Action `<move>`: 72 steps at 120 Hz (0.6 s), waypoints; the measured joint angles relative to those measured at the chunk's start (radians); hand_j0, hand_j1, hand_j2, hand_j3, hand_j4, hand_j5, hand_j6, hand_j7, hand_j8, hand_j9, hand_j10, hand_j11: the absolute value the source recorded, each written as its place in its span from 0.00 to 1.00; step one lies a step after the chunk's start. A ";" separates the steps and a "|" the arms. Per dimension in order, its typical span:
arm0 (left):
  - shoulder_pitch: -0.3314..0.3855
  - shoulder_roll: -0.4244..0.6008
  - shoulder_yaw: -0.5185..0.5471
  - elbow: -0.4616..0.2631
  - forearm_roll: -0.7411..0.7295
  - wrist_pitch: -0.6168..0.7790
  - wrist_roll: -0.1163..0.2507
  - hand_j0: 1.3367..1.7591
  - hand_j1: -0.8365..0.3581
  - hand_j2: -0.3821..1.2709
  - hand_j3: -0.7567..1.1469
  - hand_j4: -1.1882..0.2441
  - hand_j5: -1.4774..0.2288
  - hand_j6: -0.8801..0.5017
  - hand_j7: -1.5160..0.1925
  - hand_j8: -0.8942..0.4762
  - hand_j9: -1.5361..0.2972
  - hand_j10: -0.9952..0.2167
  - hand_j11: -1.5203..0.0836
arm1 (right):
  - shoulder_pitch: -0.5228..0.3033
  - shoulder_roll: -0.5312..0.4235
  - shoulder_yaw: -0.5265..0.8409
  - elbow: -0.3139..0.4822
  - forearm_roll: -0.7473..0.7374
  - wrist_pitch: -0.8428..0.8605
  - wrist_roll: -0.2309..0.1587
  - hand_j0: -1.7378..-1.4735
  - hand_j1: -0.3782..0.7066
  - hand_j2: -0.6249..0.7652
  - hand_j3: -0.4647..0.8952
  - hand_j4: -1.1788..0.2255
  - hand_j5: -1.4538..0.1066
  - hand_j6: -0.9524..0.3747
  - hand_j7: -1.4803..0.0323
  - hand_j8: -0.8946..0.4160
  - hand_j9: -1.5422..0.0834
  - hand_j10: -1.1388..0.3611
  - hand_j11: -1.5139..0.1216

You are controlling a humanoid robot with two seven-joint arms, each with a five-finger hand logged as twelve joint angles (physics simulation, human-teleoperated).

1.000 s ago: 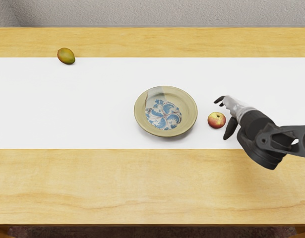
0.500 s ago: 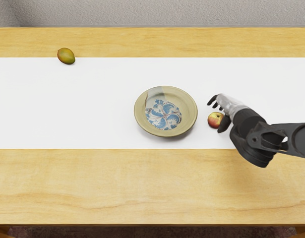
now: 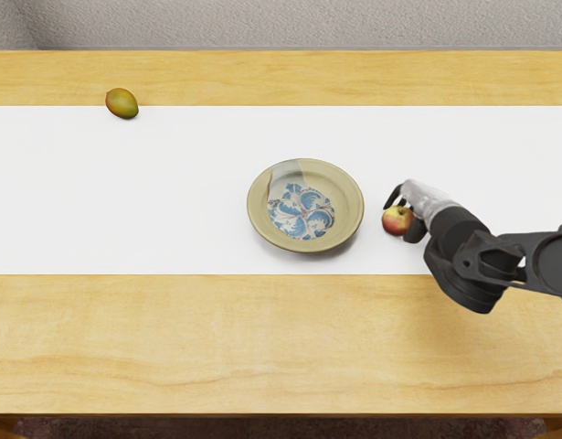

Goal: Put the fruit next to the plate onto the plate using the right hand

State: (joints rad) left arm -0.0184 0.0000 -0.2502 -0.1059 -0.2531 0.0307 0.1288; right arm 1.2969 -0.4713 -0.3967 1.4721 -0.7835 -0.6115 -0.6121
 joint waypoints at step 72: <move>0.000 0.000 0.000 0.000 0.000 0.000 0.000 0.76 0.99 0.23 0.40 0.83 0.87 0.64 0.89 0.65 0.84 0.82 0.95 | 0.020 0.016 0.002 0.009 -0.006 0.002 0.000 0.32 0.65 0.58 0.34 0.40 0.36 0.38 0.39 0.29 0.38 0.32 0.39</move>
State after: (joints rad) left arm -0.0184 0.0000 -0.2502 -0.1059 -0.2531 0.0307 0.1288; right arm 1.3173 -0.4551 -0.3947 1.4816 -0.7893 -0.6098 -0.6118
